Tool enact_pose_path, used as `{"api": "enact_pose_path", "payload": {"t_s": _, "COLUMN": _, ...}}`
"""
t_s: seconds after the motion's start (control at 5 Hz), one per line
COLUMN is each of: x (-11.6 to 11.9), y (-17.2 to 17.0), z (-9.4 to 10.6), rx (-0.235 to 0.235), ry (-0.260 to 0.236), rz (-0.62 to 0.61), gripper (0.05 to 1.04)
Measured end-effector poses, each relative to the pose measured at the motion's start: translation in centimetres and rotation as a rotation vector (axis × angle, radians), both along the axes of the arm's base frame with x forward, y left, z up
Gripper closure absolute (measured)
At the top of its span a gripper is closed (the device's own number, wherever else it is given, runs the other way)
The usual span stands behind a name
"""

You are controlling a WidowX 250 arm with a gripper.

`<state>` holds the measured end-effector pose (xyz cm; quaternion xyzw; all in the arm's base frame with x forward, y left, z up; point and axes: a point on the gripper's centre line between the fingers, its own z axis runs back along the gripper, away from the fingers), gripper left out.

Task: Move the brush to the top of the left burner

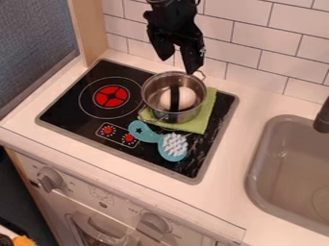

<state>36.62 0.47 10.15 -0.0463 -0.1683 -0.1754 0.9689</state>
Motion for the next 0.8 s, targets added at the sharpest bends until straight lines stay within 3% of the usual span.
{"api": "enact_pose_path", "payload": {"t_s": 0.2, "x": -0.3, "y": 0.0, "z": -1.0, "rx": -0.005, "ry": 0.032, "rz": 0.009, "gripper": 0.083}}
{"api": "enact_pose_path", "payload": {"t_s": 0.4, "x": -1.9, "y": 0.2, "z": 1.1, "rx": -0.032, "ry": -0.001, "rz": 0.097, "gripper": 0.082}}
{"api": "enact_pose_path", "payload": {"t_s": 0.6, "x": -4.0, "y": 1.2, "z": 3.9, "rx": -0.112, "ry": -0.065, "rz": 0.241, "gripper": 0.083}}
{"api": "enact_pose_path", "payload": {"t_s": 0.8, "x": -6.0, "y": 0.4, "z": 5.1, "rx": -0.104, "ry": -0.057, "rz": 0.388, "gripper": 0.083}}
